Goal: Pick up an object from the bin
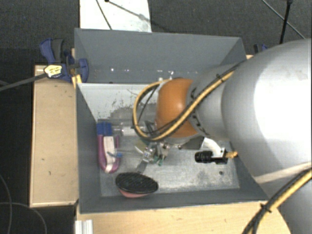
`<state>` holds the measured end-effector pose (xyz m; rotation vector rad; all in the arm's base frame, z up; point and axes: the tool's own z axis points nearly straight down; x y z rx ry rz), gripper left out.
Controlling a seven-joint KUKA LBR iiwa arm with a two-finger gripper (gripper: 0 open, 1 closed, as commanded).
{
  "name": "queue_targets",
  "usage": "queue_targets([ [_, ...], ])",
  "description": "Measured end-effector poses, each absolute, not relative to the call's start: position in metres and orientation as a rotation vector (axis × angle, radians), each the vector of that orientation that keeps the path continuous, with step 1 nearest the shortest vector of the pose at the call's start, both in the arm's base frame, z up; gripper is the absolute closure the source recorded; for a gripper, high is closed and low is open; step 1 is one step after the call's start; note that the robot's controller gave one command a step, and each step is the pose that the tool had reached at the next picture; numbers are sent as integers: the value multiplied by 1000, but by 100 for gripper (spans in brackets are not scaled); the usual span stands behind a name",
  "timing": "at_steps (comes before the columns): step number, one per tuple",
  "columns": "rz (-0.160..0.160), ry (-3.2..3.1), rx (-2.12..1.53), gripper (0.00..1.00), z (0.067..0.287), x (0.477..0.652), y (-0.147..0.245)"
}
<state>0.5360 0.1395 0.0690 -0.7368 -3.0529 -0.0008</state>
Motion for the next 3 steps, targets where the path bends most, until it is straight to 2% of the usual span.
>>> queue_targets([
  [1, -1, -3055, -741, 100, 71, 537, 138],
  [2, -6, -3056, -762, 100, 199, 535, 131],
  [3, -9, -3068, -716, 100, 289, 524, 149],
])
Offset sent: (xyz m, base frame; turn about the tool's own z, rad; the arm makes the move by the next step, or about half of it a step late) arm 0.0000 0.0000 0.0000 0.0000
